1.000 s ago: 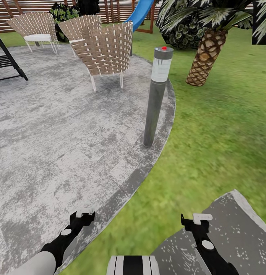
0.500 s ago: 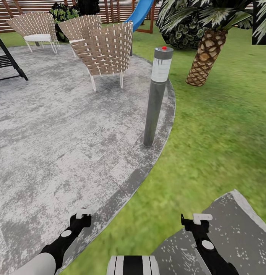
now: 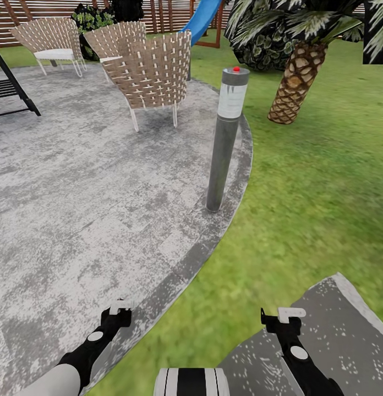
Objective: Pick up the pesticide atomizer in the garden and spray insectifuge to fully cover both potted plants in the garden.
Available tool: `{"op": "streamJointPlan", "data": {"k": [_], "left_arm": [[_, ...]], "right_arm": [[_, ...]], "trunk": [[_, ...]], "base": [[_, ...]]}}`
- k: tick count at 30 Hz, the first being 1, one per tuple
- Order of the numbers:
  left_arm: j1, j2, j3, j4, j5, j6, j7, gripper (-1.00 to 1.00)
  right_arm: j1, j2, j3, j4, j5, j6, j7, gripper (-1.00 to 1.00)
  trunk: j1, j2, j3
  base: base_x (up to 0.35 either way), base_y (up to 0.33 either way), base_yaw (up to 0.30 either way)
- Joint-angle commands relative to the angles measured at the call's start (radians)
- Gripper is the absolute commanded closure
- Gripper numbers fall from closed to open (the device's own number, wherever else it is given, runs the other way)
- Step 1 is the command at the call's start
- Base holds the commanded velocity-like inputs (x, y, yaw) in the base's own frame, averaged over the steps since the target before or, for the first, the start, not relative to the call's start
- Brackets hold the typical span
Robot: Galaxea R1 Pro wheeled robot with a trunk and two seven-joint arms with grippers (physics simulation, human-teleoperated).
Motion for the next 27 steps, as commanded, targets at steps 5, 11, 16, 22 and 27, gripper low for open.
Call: {"op": "streamJointPlan", "data": {"k": [5,11,16,22,27], "left_arm": [[0.000,0.000,-0.002,0.001,0.000,-0.003,-0.002,1.00],[0.001,0.000,-0.002,0.001,0.000,-0.004,-0.002,1.00],[0.001,0.000,-0.002,0.001,0.000,-0.004,-0.002,1.00],[0.001,-0.002,-0.002,0.000,0.000,-0.003,-0.002,1.00],[0.001,-0.004,-0.002,-0.001,0.000,-0.002,-0.002,1.00]], "right_arm": [[0.000,0.000,0.000,0.001,0.001,-0.003,-0.003,-1.00],[0.000,0.000,0.000,0.001,0.001,-0.003,-0.003,-1.00],[0.000,0.000,0.000,0.001,0.001,-0.003,-0.003,-1.00],[0.000,0.000,0.000,0.001,0.001,-0.006,-0.003,-1.00],[0.000,0.000,0.000,0.001,0.001,-0.007,-0.003,-1.00]], "trunk": [[-0.001,0.000,0.003],[-0.001,0.000,0.003],[-0.002,0.001,0.019],[-0.005,0.002,0.042],[-0.007,0.004,0.061]], "base": [[0.000,0.000,0.000],[0.000,0.000,0.000],[0.000,0.000,0.000],[0.000,0.000,0.000],[0.000,0.000,0.000]]}}
